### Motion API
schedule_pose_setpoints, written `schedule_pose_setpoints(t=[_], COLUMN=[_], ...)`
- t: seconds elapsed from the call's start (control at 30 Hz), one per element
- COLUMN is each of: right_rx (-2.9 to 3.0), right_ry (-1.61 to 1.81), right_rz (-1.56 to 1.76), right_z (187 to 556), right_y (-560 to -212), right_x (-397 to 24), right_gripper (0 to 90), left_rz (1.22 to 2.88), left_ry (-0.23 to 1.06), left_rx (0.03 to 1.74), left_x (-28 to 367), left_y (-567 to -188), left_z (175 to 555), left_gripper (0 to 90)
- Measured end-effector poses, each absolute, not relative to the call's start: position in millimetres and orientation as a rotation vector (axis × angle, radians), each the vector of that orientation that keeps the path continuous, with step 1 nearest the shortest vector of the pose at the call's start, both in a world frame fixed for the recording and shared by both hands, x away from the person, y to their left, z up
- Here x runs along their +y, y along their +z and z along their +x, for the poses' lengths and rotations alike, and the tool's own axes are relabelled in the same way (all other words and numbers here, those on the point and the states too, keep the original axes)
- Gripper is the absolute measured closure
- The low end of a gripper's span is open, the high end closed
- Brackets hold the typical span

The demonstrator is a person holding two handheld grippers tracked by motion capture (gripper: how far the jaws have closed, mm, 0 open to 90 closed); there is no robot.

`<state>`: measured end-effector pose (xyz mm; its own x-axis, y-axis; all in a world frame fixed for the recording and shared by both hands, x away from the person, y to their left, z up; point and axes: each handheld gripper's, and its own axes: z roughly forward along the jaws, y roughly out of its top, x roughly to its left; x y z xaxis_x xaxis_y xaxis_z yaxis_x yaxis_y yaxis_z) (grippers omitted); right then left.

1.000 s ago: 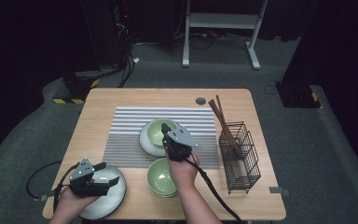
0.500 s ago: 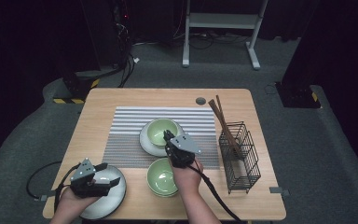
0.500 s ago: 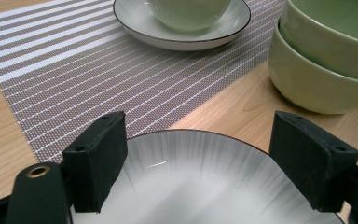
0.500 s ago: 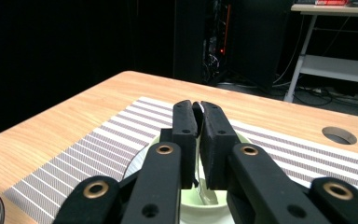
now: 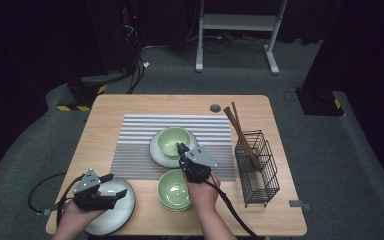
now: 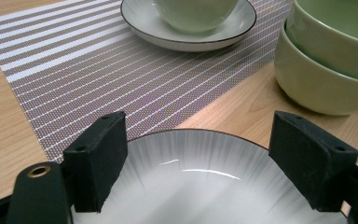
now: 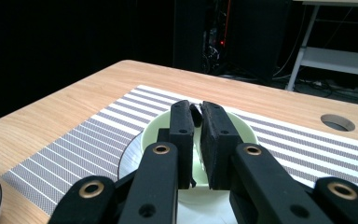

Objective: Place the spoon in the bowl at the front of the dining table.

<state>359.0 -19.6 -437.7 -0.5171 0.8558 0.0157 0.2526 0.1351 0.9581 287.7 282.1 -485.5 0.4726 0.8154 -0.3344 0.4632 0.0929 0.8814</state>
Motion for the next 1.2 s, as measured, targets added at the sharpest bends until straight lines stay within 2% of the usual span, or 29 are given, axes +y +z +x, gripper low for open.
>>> schedule_pose_setpoints(t=[1.2], right_rx=[1.917], right_ry=[1.355], right_rz=[1.101], right_z=[349.9], right_y=[-454.8], right_x=[-32.0], right_gripper=[77.7], left_rz=[1.543], left_ry=[0.363], left_rx=[1.163], left_x=[282.9], left_y=[-485.7], left_z=[288.9], left_gripper=[19.9])
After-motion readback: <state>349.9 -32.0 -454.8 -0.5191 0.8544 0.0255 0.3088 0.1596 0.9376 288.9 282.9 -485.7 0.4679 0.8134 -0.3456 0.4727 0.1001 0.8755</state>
